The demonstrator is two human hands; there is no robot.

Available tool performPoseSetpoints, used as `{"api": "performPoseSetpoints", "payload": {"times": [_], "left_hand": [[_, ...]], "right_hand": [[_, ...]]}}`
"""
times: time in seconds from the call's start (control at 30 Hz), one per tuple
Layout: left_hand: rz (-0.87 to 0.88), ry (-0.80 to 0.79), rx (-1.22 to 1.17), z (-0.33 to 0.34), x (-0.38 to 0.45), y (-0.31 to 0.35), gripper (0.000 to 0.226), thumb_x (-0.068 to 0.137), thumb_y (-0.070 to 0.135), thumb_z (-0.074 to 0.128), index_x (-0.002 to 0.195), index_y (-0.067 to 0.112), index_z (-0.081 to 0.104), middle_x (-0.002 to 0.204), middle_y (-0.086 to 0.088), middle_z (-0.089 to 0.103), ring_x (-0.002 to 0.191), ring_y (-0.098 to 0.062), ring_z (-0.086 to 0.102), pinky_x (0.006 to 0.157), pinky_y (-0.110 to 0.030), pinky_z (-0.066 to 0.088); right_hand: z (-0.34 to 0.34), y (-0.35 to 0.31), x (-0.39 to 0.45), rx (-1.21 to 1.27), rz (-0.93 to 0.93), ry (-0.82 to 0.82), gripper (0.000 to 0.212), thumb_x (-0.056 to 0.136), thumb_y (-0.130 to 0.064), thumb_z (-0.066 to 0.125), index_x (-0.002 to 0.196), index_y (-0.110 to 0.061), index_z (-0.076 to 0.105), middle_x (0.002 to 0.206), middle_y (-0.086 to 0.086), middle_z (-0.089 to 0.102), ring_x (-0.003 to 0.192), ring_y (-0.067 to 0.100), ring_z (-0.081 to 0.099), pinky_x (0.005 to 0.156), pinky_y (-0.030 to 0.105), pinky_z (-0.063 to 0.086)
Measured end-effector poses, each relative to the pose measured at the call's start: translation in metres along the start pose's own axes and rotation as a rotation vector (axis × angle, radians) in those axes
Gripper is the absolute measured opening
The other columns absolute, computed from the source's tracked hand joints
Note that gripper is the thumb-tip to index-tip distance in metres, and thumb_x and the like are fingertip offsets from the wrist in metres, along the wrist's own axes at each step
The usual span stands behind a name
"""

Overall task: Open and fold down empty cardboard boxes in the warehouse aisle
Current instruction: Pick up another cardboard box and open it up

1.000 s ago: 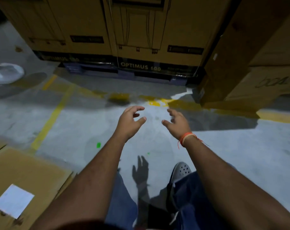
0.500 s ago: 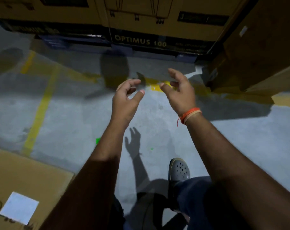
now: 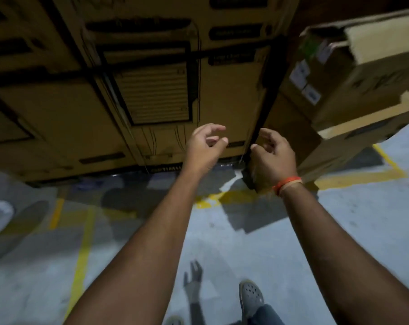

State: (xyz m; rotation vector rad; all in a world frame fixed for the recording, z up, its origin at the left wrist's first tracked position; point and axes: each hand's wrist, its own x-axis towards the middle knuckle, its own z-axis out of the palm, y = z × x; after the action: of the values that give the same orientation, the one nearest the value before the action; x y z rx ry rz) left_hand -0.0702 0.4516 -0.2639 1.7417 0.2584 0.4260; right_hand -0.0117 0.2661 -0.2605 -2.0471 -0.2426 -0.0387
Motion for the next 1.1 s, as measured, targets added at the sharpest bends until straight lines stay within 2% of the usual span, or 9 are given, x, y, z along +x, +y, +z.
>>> {"api": "performPoseSetpoints", "payload": {"times": [0.2,0.27,0.43,0.57,0.73,0.87,0.93,1.1], "left_hand": [[0.114,-0.168,0.007,0.036,0.039,0.089,0.024,0.09,0.022,0.07,0.113,0.028,0.072,0.139,0.004,0.048,0.115,-0.014,0.065,0.096,-0.037,0.057],[0.136,-0.202,0.023,0.057,0.053,0.105,0.024,0.09,0.022,0.07,0.113,0.027,0.073,0.139,0.005,0.049,0.116,-0.013,0.065,0.097,-0.036,0.056],[0.21,-0.279,0.052,0.128,0.092,0.138,0.023,0.093,0.018,0.069,0.115,0.023,0.072,0.138,0.005,0.05,0.116,-0.012,0.064,0.094,-0.028,0.055],[0.244,-0.295,0.068,0.186,0.125,0.156,0.023,0.091,0.024,0.069,0.113,0.029,0.072,0.139,0.004,0.05,0.114,-0.009,0.064,0.099,-0.038,0.056],[0.23,-0.302,0.093,0.239,0.163,0.169,0.023,0.093,0.026,0.069,0.115,0.032,0.071,0.137,0.008,0.052,0.119,-0.011,0.061,0.098,-0.04,0.057],[0.222,-0.257,0.116,0.272,0.216,0.175,0.024,0.094,0.029,0.067,0.118,0.033,0.069,0.132,0.007,0.058,0.119,-0.009,0.06,0.096,-0.041,0.058],[0.237,-0.239,0.133,0.283,0.246,0.178,0.025,0.094,0.031,0.065,0.119,0.033,0.069,0.13,0.007,0.061,0.117,-0.008,0.06,0.094,-0.041,0.059],[0.282,-0.259,0.256,0.301,0.323,0.177,0.025,0.094,0.037,0.063,0.119,0.034,0.067,0.135,0.005,0.054,0.118,-0.01,0.057,0.086,-0.045,0.061]], "right_hand": [[-0.079,-0.034,0.026,0.011,0.03,0.121,0.047,0.083,-0.032,0.071,0.129,-0.027,0.063,0.125,0.006,0.063,0.105,0.013,0.064,0.097,0.042,0.055],[-0.104,-0.03,0.039,0.006,0.038,0.178,0.047,0.08,-0.038,0.07,0.126,-0.032,0.063,0.123,0.004,0.063,0.104,0.014,0.065,0.094,0.046,0.057],[-0.163,-0.009,0.082,0.007,0.051,0.288,0.043,0.083,-0.033,0.071,0.125,-0.03,0.064,0.12,0.006,0.064,0.102,0.017,0.064,0.092,0.047,0.057],[-0.201,0.009,0.118,0.02,0.076,0.301,0.042,0.085,-0.033,0.07,0.126,-0.029,0.065,0.122,0.005,0.063,0.105,0.015,0.064,0.088,0.046,0.059],[-0.24,0.024,0.161,0.166,0.144,0.345,0.043,0.082,-0.039,0.068,0.124,-0.033,0.065,0.129,0.001,0.059,0.111,0.018,0.062,0.091,0.048,0.058],[-0.257,0.038,0.199,0.23,0.197,0.373,0.054,0.071,-0.056,0.064,0.122,-0.037,0.065,0.128,-0.002,0.057,0.108,0.016,0.061,0.093,0.049,0.057],[-0.261,0.043,0.221,0.251,0.214,0.386,0.055,0.074,-0.057,0.064,0.125,-0.036,0.064,0.13,-0.001,0.055,0.111,0.017,0.059,0.095,0.05,0.056],[-0.257,0.055,0.289,0.277,0.286,0.437,0.072,0.066,-0.068,0.063,0.133,-0.041,0.056,0.142,0.0,0.047,0.123,0.024,0.054,0.099,0.053,0.052]]}}
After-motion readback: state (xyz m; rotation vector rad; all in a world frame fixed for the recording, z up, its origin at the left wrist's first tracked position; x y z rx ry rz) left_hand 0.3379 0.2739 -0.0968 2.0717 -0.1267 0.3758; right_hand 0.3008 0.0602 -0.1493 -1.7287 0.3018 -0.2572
